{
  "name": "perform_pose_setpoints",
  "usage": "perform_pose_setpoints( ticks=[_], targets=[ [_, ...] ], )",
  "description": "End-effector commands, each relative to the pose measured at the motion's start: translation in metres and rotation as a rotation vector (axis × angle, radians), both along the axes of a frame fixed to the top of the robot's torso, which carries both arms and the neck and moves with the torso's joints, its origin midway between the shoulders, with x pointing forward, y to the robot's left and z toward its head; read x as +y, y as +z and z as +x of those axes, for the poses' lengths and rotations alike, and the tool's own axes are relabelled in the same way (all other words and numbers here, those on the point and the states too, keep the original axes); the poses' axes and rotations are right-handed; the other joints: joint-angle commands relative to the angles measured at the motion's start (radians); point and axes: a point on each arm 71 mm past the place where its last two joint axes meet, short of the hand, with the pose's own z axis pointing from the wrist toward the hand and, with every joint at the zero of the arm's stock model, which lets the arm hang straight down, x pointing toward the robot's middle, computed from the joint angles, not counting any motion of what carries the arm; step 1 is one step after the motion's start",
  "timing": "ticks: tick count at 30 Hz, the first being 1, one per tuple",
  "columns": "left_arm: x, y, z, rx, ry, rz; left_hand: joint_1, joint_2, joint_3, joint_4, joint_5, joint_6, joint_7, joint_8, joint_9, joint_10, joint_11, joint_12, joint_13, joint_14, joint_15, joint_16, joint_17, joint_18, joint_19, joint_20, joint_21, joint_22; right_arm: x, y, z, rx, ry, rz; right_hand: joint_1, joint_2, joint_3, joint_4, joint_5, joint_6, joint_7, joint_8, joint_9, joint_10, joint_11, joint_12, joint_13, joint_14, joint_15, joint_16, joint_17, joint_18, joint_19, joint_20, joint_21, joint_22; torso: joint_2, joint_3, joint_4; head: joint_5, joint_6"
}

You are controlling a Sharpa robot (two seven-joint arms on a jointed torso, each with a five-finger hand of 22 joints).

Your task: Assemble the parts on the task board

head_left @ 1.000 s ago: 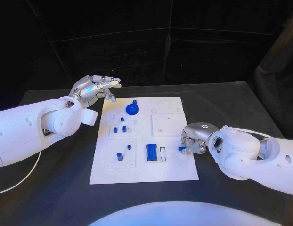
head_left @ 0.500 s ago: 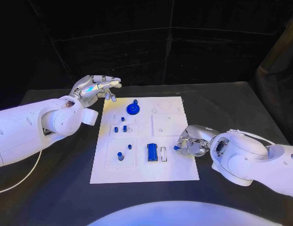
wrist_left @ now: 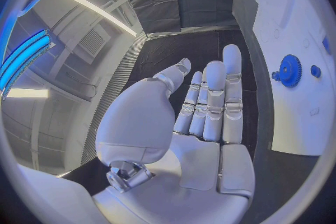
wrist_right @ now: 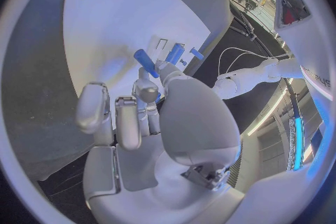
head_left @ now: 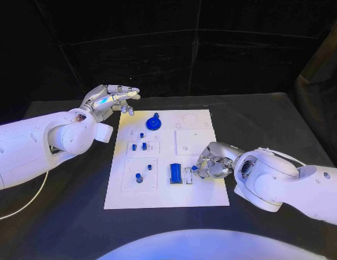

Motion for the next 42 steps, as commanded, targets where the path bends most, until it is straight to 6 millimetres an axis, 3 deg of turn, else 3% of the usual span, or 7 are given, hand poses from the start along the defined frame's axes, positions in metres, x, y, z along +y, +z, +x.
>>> perform_pose_setpoints(
  ticks=[1, 17, 31, 42],
  targets=[
    [-0.001, 0.001, 0.000, -0.003, -0.010, -0.010, 0.002, 0.003, 0.000, -0.005, 0.000, -0.008, 0.001, 0.004, -0.001, -0.005, 0.001, 0.006, 0.001, -0.009, 0.000, 0.003, -0.001, 0.014, 0.002, 0.006, -0.005, -0.001, 0.002, -0.002, 0.001, 0.028, -0.018, -0.011, -0.020, -0.001, 0.002, 0.010, 0.006, 0.025, -0.011, 0.010, 0.006, 0.020, -0.004, 0.020, 0.014, 0.077, -0.005, 0.010, 0.127, -0.007, 0.010, -0.004, 0.005, 0.007, 0.000, 0.0007, -0.0003, 0.002, -0.001],
    [-0.001, 0.002, -0.001, -0.001, -0.010, -0.009, 0.002, 0.003, 0.000, -0.005, 0.000, -0.008, 0.001, 0.004, -0.001, -0.005, 0.001, 0.006, 0.001, -0.009, 0.000, 0.003, -0.001, 0.014, 0.002, 0.006, -0.005, -0.001, 0.016, -0.006, 0.003, 0.037, 0.027, -0.049, -0.075, -0.003, -0.004, 0.032, 0.001, 0.074, -0.032, 0.029, 0.025, 0.064, -0.021, 0.095, 0.074, 0.084, -0.020, 0.034, 0.162, -0.013, 0.028, -0.018, 0.024, 0.034, 0.000, 0.0015, -0.0015, 0.009, -0.007],
    [-0.001, 0.001, -0.001, 0.000, -0.011, -0.009, 0.002, 0.003, 0.000, -0.005, 0.000, -0.008, 0.001, 0.004, -0.001, -0.005, 0.001, 0.006, 0.001, -0.009, 0.000, 0.003, -0.001, 0.014, 0.002, 0.006, -0.005, -0.001, 0.023, -0.010, 0.007, 0.031, 0.054, -0.083, -0.084, -0.003, -0.006, 0.035, -0.007, 0.078, -0.034, 0.030, 0.029, 0.067, -0.023, 0.099, 0.079, 0.084, -0.022, 0.035, 0.163, -0.013, 0.029, -0.020, 0.024, 0.035, 0.000, 0.0010, -0.0007, 0.008, -0.010],
    [-0.001, 0.001, -0.001, 0.001, -0.012, -0.009, 0.002, 0.003, 0.000, -0.005, 0.000, -0.008, 0.001, 0.004, -0.001, -0.005, 0.001, 0.006, 0.001, -0.009, 0.000, 0.003, -0.001, 0.014, 0.002, 0.006, -0.005, -0.001, 0.025, -0.009, 0.008, 0.011, 0.067, -0.101, -0.185, -0.009, -0.077, 0.097, -0.039, 0.088, -0.032, 0.031, 0.039, 0.076, -0.021, 0.111, 0.095, 0.085, -0.021, 0.038, 0.168, -0.014, 0.030, -0.021, 0.025, 0.037, 0.000, 0.0015, -0.0011, 0.008, -0.009]
  ],
)
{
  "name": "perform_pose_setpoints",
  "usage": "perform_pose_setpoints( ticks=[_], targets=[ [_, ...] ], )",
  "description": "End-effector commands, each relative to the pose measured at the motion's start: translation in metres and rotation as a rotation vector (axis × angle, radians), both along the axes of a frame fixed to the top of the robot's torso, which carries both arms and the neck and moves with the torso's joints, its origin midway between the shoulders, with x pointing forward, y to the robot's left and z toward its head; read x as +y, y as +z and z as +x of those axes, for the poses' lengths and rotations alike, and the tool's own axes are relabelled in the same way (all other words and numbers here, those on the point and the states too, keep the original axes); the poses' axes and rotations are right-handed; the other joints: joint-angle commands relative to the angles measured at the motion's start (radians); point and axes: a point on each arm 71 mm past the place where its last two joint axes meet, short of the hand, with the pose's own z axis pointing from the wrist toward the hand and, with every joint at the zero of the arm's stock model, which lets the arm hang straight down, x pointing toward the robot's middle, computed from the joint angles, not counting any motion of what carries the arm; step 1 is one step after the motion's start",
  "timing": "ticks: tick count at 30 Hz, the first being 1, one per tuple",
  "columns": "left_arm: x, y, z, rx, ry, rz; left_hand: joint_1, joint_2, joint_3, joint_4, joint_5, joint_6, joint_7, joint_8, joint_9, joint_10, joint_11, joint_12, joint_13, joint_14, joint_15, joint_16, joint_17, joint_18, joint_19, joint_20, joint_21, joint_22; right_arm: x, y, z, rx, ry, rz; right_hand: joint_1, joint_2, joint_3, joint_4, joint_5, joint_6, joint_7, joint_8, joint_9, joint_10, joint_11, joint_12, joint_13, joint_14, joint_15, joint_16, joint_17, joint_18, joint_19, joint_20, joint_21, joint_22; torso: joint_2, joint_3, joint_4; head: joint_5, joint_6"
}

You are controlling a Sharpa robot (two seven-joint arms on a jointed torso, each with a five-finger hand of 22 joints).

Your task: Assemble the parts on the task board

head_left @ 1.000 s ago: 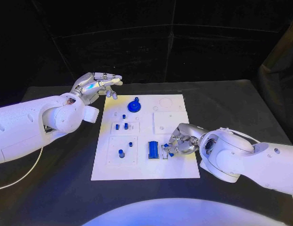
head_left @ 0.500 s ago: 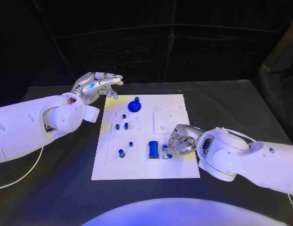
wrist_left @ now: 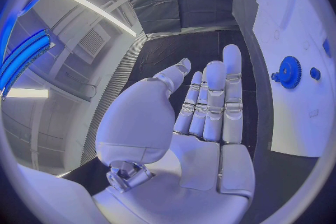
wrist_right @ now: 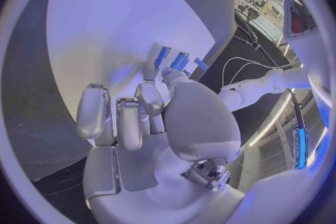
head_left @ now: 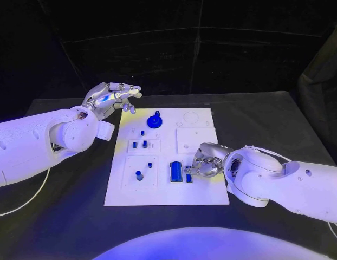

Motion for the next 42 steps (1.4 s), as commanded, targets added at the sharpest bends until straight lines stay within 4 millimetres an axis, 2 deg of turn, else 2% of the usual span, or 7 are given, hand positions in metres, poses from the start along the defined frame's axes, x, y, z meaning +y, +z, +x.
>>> perform_pose_setpoints(
  ticks=[1, 19, 27, 31, 34, 38, 42],
  targets=[
    [-0.001, 0.001, 0.000, -0.002, -0.011, -0.009, 0.002, 0.003, 0.000, -0.005, 0.000, -0.008, 0.001, 0.004, -0.001, -0.005, 0.001, 0.006, 0.001, -0.009, 0.000, 0.003, -0.001, 0.014, 0.002, 0.006, -0.005, -0.001, 0.001, 0.001, 0.000, -0.010, 0.018, -0.020, -0.016, -0.002, -0.022, 0.006, -0.008, 0.002, 0.005, -0.004, 0.002, 0.006, 0.000, 0.006, 0.004, 0.085, -0.006, 0.004, 0.168, -0.014, 0.005, 0.001, 0.001, 0.001, 0.000, 0.0007, -0.0001, 0.000, 0.000],
    [-0.001, 0.001, 0.000, -0.001, -0.011, -0.009, 0.002, 0.003, 0.000, -0.005, 0.000, -0.008, 0.001, 0.004, -0.001, -0.005, 0.001, 0.006, 0.001, -0.009, 0.000, 0.003, -0.001, 0.014, 0.002, 0.006, -0.005, -0.001, -0.008, 0.006, -0.002, -0.041, -0.006, 0.035, -0.019, 0.001, -0.118, 0.020, -0.103, -0.010, 0.008, -0.013, 0.012, -0.008, 0.003, -0.029, -0.009, 0.080, -0.004, -0.007, 0.153, -0.009, -0.008, 0.002, -0.013, -0.017, -0.002, 0.0019, 0.0006, -0.005, 0.002],
    [-0.001, 0.001, 0.002, -0.003, -0.010, -0.025, -0.010, 0.001, -0.014, 0.001, 0.000, -0.011, 0.003, 0.010, -0.001, -0.010, 0.003, 0.015, 0.001, -0.012, 0.002, 0.006, -0.007, 0.013, 0.003, 0.007, -0.009, -0.005, -0.040, 0.024, 0.010, -0.061, -0.038, 0.332, 0.050, -0.028, -0.196, 0.015, -0.070, -0.142, 0.064, -0.090, -0.019, -0.190, 0.052, -0.454, -0.304, 0.022, 0.037, -0.189, -0.071, 0.045, -0.176, 0.039, -0.217, -0.279, -0.014, -0.0014, 0.0000, -0.016, 0.034],
    [-0.001, 0.001, 0.005, 0.008, 0.006, -0.080, -0.042, -0.008, -0.070, 0.024, -0.002, -0.013, -0.012, 0.019, -0.001, -0.025, -0.002, 0.021, -0.002, -0.078, 0.004, -0.063, -0.047, 0.013, -0.053, 0.013, -0.063, -0.037, -0.058, 0.035, 0.038, -0.019, -0.098, 0.591, 0.183, 0.014, -0.176, -0.038, -0.114, -0.188, 0.088, -0.113, -0.038, -0.265, 0.071, -0.554, -0.384, -0.067, 0.053, -0.445, -0.335, 0.094, -0.349, 0.053, -0.447, -0.548, -0.031, -0.0049, -0.0071, -0.019, 0.065],
    [0.000, 0.000, 0.010, 0.005, 0.022, -0.098, -0.048, -0.004, -0.112, 0.035, 0.004, -0.021, -0.018, 0.015, -0.004, -0.027, 0.003, 0.012, -0.011, -0.189, 0.023, -0.230, -0.132, 0.006, -0.163, 0.031, -0.171, -0.103, -0.068, 0.037, 0.061, 0.006, -0.149, 0.757, 0.245, 0.028, -0.168, -0.057, -0.117, -0.236, 0.121, -0.142, -0.060, -0.386, 0.113, -0.703, -0.505, -0.236, 0.091, -0.800, -0.629, 0.086, -0.428, 0.081, -0.566, -0.623, -0.048, -0.0088, -0.0100, -0.027, 0.096],
    [0.002, -0.004, 0.023, -0.016, 0.053, -0.083, -0.011, 0.023, -0.129, 0.029, 0.002, -0.021, -0.003, -0.001, -0.005, -0.013, 0.026, -0.035, -0.027, -0.272, 0.069, -0.475, -0.249, -0.002, -0.299, 0.074, -0.320, -0.205, -0.076, 0.036, 0.099, -0.015, -0.212, 0.927, 0.257, 0.038, -0.218, -0.104, -0.197, -0.343, 0.180, -0.173, -0.137, -0.530, 0.207, -0.914, -0.763, -0.551, 0.237, -1.237, -0.924, 0.047, -0.663, 0.176, -0.910, -0.827, -0.073, -0.0111, -0.0177, -0.030, 0.137],
    [0.005, -0.009, 0.034, -0.036, 0.093, -0.061, 0.001, 0.036, -0.140, 0.028, 0.000, -0.031, -0.006, -0.026, -0.007, -0.022, 0.040, -0.093, -0.029, -0.302, 0.102, -0.612, -0.317, 0.000, -0.385, 0.109, -0.410, -0.273, -0.076, 0.036, 0.125, -0.054, -0.232, 1.008, 0.237, 0.099, -0.257, -0.182, -0.205, -0.314, 0.176, -0.190, -0.218, -0.474, 0.221, -0.985, -0.990, -0.492, 0.235, -1.398, -1.139, 0.095, -0.592, 0.246, -1.079, -0.964, -0.081, -0.0082, -0.0297, -0.026, 0.168]
  ],
)
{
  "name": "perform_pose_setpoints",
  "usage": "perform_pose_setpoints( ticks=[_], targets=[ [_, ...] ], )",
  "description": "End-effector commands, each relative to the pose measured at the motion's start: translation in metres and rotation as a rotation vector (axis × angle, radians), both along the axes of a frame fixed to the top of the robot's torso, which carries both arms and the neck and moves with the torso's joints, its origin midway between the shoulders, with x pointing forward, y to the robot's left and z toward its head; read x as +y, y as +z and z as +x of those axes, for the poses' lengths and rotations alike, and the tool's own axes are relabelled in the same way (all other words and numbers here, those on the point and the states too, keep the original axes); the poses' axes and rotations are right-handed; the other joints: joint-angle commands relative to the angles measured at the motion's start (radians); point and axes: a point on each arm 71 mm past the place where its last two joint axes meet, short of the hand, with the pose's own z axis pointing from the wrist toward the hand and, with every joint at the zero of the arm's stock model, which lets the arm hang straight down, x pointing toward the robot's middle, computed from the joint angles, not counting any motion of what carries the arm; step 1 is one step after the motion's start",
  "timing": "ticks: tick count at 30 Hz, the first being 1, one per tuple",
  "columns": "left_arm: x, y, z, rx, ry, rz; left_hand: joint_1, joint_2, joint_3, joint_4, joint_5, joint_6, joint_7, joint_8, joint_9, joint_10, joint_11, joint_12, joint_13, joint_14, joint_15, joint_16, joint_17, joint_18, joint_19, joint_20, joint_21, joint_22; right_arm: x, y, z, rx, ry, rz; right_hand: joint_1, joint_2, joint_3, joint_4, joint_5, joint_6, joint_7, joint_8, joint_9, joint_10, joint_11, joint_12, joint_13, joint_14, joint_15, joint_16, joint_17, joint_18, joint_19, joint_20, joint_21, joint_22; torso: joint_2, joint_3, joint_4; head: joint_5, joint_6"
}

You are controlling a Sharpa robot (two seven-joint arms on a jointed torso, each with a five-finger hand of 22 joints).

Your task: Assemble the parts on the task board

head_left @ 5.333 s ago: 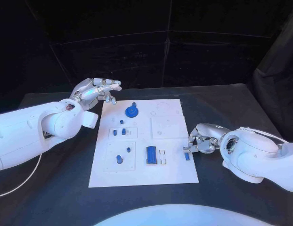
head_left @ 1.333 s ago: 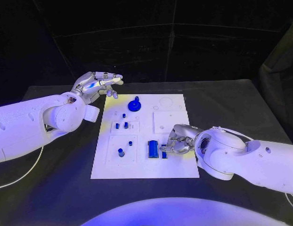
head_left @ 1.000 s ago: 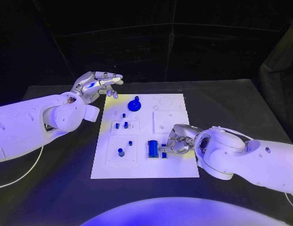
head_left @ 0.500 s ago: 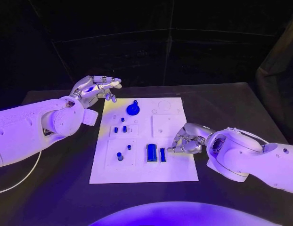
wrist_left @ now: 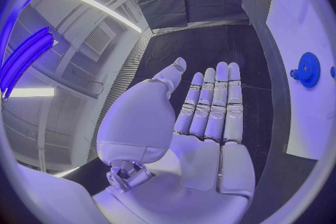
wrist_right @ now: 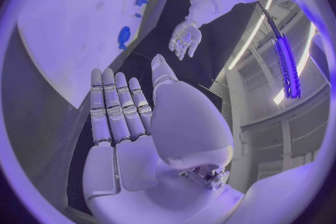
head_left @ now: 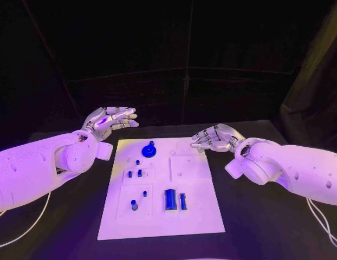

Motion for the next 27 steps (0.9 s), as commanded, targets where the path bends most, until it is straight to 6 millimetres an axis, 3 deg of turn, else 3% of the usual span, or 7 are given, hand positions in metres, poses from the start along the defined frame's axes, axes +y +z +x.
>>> perform_pose_setpoints(
  ticks=[1, 12, 13, 17, 25, 26, 27],
  targets=[
    [0.003, 0.000, 0.007, -0.040, 0.034, -0.021, 0.007, 0.005, -0.013, 0.000, 0.000, -0.013, 0.000, -0.018, -0.001, -0.015, 0.018, -0.040, -0.002, -0.029, 0.024, -0.086, -0.044, -0.001, -0.056, 0.025, -0.055, -0.042, 0.000, 0.007, 0.016, -0.042, -0.017, 0.269, -0.016, 0.032, -0.029, -0.053, -0.008, 0.028, -0.003, -0.002, -0.052, 0.040, 0.007, -0.037, -0.136, 0.038, 0.005, -0.092, -0.125, 0.043, 0.037, 0.032, -0.106, -0.084, -0.019, 0.0022, -0.0157, 0.004, 0.034],
    [-0.004, -0.016, 0.013, -0.047, 0.123, -0.007, 0.010, 0.021, -0.076, 0.006, -0.001, -0.026, -0.021, -0.078, 0.000, -0.060, 0.043, -0.158, 0.000, -0.043, 0.050, -0.267, -0.142, 0.014, -0.161, 0.070, -0.149, -0.141, 0.001, 0.003, 0.045, -0.093, -0.041, 0.323, -0.044, 0.069, -0.056, -0.108, -0.021, 0.036, -0.015, -0.002, -0.117, 0.063, 0.008, -0.065, -0.248, 0.102, 0.005, -0.121, -0.207, 0.043, 0.068, 0.038, -0.212, -0.170, -0.043, 0.0095, -0.0150, 0.018, 0.074],
    [-0.007, -0.019, 0.012, -0.010, 0.073, 0.004, -0.367, 0.037, -0.125, 0.047, -0.050, -0.305, -0.071, -0.159, -0.066, -0.338, -0.015, -0.250, -0.063, -0.305, -0.002, -0.325, -0.178, -0.051, -0.369, -0.016, -0.229, -0.208, 0.000, -0.002, 0.044, -0.067, -0.065, 0.243, -0.453, -0.002, -0.006, -0.115, -0.058, -0.227, -0.071, -0.064, -0.215, -0.239, -0.047, -0.129, -0.326, -0.217, -0.041, -0.184, -0.272, -0.016, -0.183, -0.046, -0.257, -0.226, -0.036, 0.0061, -0.0181, 0.017, 0.067],
    [-0.008, -0.019, 0.010, -0.009, 0.079, 0.006, -0.448, 0.037, -0.140, 0.047, -0.050, -0.364, -0.081, -0.159, -0.066, -0.402, -0.027, -0.250, -0.063, -0.358, -0.012, -0.343, -0.189, -0.051, -0.412, -0.035, -0.229, -0.225, 0.002, -0.001, 0.042, -0.069, -0.074, 0.251, -0.540, -0.002, 0.002, -0.115, -0.068, -0.280, -0.086, -0.064, -0.215, -0.299, -0.060, -0.129, -0.326, -0.281, -0.052, -0.184, -0.272, -0.016, -0.232, -0.063, -0.270, -0.239, -0.039, 0.0082, -0.0122, 0.025, 0.068],
    [-0.018, -0.025, -0.008, -0.007, 0.138, 0.028, -0.673, 0.037, -0.171, 0.047, -0.050, -0.530, -0.111, -0.159, -0.066, -0.570, -0.061, -0.250, -0.063, -0.512, -0.042, -0.379, -0.267, -0.077, -0.536, -0.087, -0.229, -0.266, 0.013, 0.001, 0.026, -0.087, -0.158, 0.315, -0.780, -0.002, 0.030, -0.115, -0.154, -0.432, -0.121, -0.064, -0.215, -0.474, -0.093, -0.129, -0.326, -0.467, -0.079, -0.184, -0.272, -0.044, -0.377, -0.111, -0.297, -0.273, -0.054, 0.0189, 0.0191, 0.067, 0.073],
    [-0.020, -0.025, -0.011, -0.007, 0.149, 0.033, -0.693, 0.037, -0.174, 0.047, -0.050, -0.544, -0.113, -0.159, -0.066, -0.584, -0.064, -0.250, -0.063, -0.525, -0.045, -0.382, -0.267, -0.077, -0.547, -0.091, -0.229, -0.269, 0.015, 0.002, 0.023, -0.088, -0.175, 0.325, -0.803, -0.002, 0.033, -0.115, -0.154, -0.447, -0.124, -0.064, -0.215, -0.491, -0.096, -0.129, -0.326, -0.485, -0.151, -0.184, -0.272, -0.044, -0.391, -0.116, -0.300, -0.276, -0.055, 0.0193, 0.0202, 0.068, 0.073],
    [-0.022, -0.026, -0.015, -0.007, 0.161, 0.038, -0.716, 0.037, -0.177, 0.047, -0.050, -0.560, -0.186, -0.159, -0.066, -0.601, -0.068, -0.250, -0.063, -0.541, -0.048, -0.386, -0.267, -0.077, -0.559, -0.096, -0.229, -0.273, 0.017, 0.002, 0.019, -0.090, -0.192, 0.336, -0.826, -0.002, 0.035, -0.115, -0.154, -0.462, -0.128, -0.064, -0.215, -0.508, -0.099, -0.129, -0.326, -0.502, -0.151, -0.184, -0.272, -0.051, -0.405, -0.120, -0.372, -0.279, -0.055, 0.0194, 0.0205, 0.069, 0.073]
  ],
)
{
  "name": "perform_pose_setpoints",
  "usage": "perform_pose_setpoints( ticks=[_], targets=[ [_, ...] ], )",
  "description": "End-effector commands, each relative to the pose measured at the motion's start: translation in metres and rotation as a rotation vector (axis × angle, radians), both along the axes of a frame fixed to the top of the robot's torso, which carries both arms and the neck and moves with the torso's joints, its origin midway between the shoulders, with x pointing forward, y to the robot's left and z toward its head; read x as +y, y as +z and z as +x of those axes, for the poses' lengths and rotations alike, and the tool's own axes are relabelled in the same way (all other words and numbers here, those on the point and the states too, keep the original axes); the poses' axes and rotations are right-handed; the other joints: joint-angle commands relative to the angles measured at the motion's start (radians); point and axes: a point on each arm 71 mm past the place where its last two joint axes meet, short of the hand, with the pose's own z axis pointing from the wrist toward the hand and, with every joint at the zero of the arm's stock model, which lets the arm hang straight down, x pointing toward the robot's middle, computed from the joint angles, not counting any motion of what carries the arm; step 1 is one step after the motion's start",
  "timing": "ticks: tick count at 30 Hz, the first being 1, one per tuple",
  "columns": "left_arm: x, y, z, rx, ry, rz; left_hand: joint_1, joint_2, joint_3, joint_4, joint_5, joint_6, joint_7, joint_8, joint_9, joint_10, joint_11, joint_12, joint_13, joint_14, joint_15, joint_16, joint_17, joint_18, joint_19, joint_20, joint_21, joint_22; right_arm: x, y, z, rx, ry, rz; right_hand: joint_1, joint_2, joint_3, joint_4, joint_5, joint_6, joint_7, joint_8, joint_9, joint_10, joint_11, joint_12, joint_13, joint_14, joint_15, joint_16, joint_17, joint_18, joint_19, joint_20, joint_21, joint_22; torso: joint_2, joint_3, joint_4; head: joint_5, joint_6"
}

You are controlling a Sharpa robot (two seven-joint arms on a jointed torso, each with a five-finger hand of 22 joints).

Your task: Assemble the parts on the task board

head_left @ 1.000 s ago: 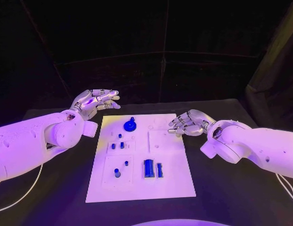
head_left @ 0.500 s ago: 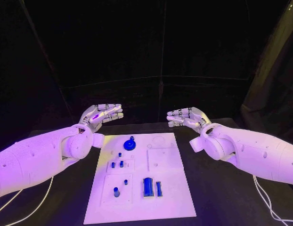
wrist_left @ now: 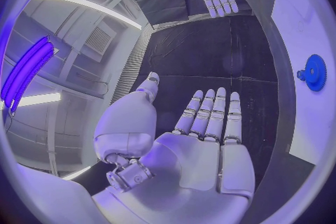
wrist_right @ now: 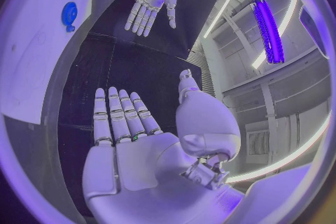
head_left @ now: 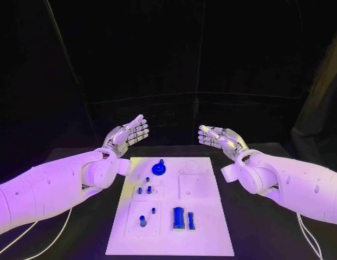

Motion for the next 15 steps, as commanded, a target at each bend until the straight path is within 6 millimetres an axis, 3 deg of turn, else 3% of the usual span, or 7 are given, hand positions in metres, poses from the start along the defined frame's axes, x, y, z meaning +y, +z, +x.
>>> perform_pose_setpoints(
  ticks=[1, 3, 5, 8, 9, 10, 15],
  targets=[
    [-0.003, -0.001, -0.010, -0.022, 0.095, 0.061, -0.227, 0.001, -0.032, 0.004, -0.011, -0.167, -0.097, -0.012, -0.008, -0.169, -0.035, -0.012, -0.008, -0.156, -0.099, -0.037, -0.034, -0.042, -0.125, -0.052, -0.013, -0.041, 0.000, 0.004, -0.008, -0.018, -0.142, 0.053, -0.252, -0.009, 0.099, 0.000, -0.048, -0.160, -0.037, -0.011, -0.012, -0.183, -0.035, -0.011, -0.010, -0.195, -0.089, -0.013, -0.008, -0.037, -0.151, -0.051, -0.094, -0.035, -0.006, 0.0039, 0.0119, 0.007, 0.001],
    [-0.008, -0.001, -0.021, -0.023, 0.128, 0.075, -0.279, 0.001, -0.106, 0.004, -0.011, -0.205, -0.097, -0.012, -0.008, -0.207, -0.111, -0.012, -0.008, -0.191, -0.099, -0.045, -0.034, -0.047, -0.153, -0.064, -0.013, -0.050, 0.005, 0.006, -0.019, -0.011, -0.188, 0.078, -0.305, -0.009, 0.099, 0.000, -0.048, -0.194, -0.044, -0.011, -0.012, -0.222, -0.112, -0.011, -0.010, -0.236, -0.089, -0.013, -0.008, -0.037, -0.184, -0.061, -0.094, -0.113, -0.006, 0.0039, 0.0119, 0.007, 0.001],
    [-0.011, -0.001, -0.030, -0.025, 0.156, 0.087, -0.315, 0.001, -0.106, 0.004, -0.011, -0.231, -0.097, -0.012, -0.008, -0.234, -0.111, -0.012, -0.008, -0.216, -0.099, -0.118, -0.034, -0.048, -0.173, -0.073, -0.013, -0.057, 0.009, 0.007, -0.026, -0.004, -0.220, 0.094, -0.345, -0.009, 0.099, 0.000, -0.048, -0.219, -0.118, -0.011, -0.012, -0.250, -0.112, -0.011, -0.010, -0.266, -0.089, -0.013, -0.008, -0.048, -0.207, -0.070, -0.094, -0.113, -0.006, 0.0039, 0.0119, 0.007, 0.001],
    [-0.016, 0.001, -0.043, -0.028, 0.192, 0.103, -0.358, 0.001, -0.106, 0.004, -0.011, -0.263, -0.097, -0.012, -0.008, -0.266, -0.111, -0.012, -0.008, -0.245, -0.099, -0.118, -0.034, -0.058, -0.197, -0.082, -0.013, -0.133, 0.013, 0.008, -0.036, 0.007, -0.259, 0.109, -0.389, -0.009, 0.099, 0.000, -0.048, -0.247, -0.118, -0.011, -0.012, -0.283, -0.112, -0.011, -0.010, -0.300, -0.089, -0.013, -0.008, -0.048, -0.234, -0.079, -0.094, -0.113, -0.006, 0.0039, 0.0119, 0.007, 0.001],
    [-0.018, 0.001, -0.046, -0.029, 0.203, 0.107, -0.373, 0.001, -0.106, 0.004, -0.011, -0.274, -0.097, -0.012, -0.008, -0.278, -0.111, -0.012, -0.008, -0.255, -0.099, -0.118, -0.034, -0.128, -0.205, -0.086, -0.013, -0.133, 0.014, 0.008, -0.038, 0.010, -0.269, 0.113, -0.406, -0.009, 0.099, 0.000, -0.048, -0.257, -0.118, -0.011, -0.012, -0.295, -0.112, -0.011, -0.010, -0.314, -0.089, -0.013, -0.008, -0.048, -0.245, -0.082, -0.094, -0.113, -0.006, 0.0039, 0.0119, 0.007, 0.001],
    [-0.019, 0.002, -0.051, -0.031, 0.217, 0.113, -0.397, 0.001, -0.106, 0.004, -0.011, -0.291, -0.097, -0.012, -0.008, -0.295, -0.111, -0.012, -0.008, -0.272, -0.099, -0.118, -0.034, -0.128, -0.218, -0.091, -0.013, -0.133, 0.015, 0.009, -0.042, 0.015, -0.282, 0.117, -0.434, -0.009, 0.099, 0.000, -0.048, -0.276, -0.118, -0.011, -0.012, -0.316, -0.112, -0.011, -0.010, -0.335, -0.089, -0.013, -0.008, -0.123, -0.261, -0.088, -0.094, -0.113, -0.006, 0.0039, 0.0119, 0.007, 0.001],
    [-0.023, 0.005, -0.063, -0.036, 0.251, 0.128, -0.456, 0.001, -0.106, 0.004, -0.011, -0.335, -0.097, -0.012, -0.008, -0.340, -0.111, -0.012, -0.008, -0.313, -0.099, -0.118, -0.034, -0.128, -0.251, -0.169, -0.013, -0.133, 0.018, 0.009, -0.048, 0.024, -0.305, 0.123, -0.501, -0.009, 0.099, 0.000, -0.048, -0.318, -0.118, -0.011, -0.012, -0.364, -0.112, -0.011, -0.010, -0.386, -0.089, -0.013, -0.008, -0.123, -0.302, -0.163, -0.094, -0.113, -0.006, 0.0039, 0.0119, 0.007, 0.001]
  ],
)
